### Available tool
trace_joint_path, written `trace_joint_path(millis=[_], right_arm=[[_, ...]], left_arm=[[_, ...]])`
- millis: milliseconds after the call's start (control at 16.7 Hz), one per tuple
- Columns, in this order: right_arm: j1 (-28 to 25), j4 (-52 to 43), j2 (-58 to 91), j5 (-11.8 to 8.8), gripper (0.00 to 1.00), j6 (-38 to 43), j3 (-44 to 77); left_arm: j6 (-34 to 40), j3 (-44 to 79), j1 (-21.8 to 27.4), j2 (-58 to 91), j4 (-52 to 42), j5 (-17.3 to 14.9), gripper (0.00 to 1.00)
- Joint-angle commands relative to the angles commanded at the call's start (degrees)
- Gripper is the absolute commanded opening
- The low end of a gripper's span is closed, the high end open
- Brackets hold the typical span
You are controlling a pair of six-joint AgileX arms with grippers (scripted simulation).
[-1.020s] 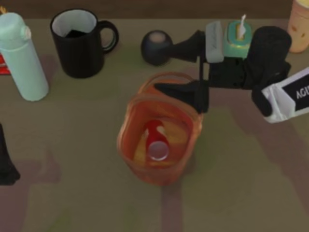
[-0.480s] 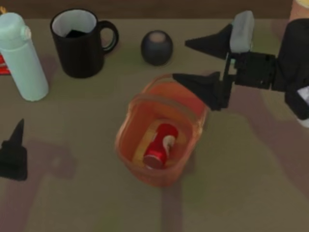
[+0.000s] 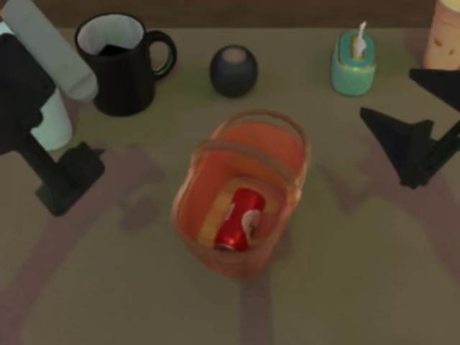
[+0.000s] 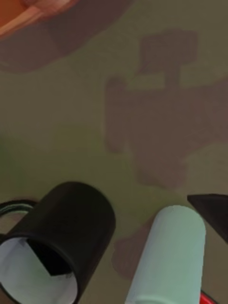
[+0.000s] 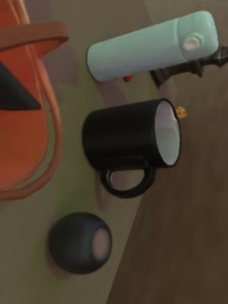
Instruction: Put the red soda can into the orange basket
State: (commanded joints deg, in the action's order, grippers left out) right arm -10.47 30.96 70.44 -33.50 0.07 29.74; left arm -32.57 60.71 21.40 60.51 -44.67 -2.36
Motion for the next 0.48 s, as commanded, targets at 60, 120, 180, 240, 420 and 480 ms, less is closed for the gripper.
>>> trace_joint_path(millis=[60, 120, 180, 240, 420, 480], right_arm=[[0.9, -2.9, -5.7, 3.0, 1.0, 0.0, -3.0], [1.7, -5.5, -11.1, 5.8, 1.0, -0.1, -5.7], [2.5, -8.3, -16.9, 8.8, 1.0, -0.1, -8.5], [3.3, -10.9, -22.6, 11.7, 1.0, -0.1, -11.3], [5.6, -18.4, -39.2, 19.6, 1.0, -0.1, -18.5], [6.3, -20.5, -44.4, 22.0, 1.0, -0.1, -20.6]], left_arm=[[-3.0, 5.9, 1.7, 5.8, -4.0, 0.1, 1.0], [-6.0, 11.8, 3.5, 11.7, -8.0, 0.1, 1.0], [-9.0, 17.7, 5.2, 17.5, -12.0, 0.3, 1.0], [-11.9, 23.5, 6.8, 23.2, -15.9, 0.4, 1.0], [-20.1, 39.9, 11.3, 39.4, -26.7, 0.9, 1.0], [-22.6, 44.9, 12.6, 44.3, -29.9, 1.0, 1.0]])
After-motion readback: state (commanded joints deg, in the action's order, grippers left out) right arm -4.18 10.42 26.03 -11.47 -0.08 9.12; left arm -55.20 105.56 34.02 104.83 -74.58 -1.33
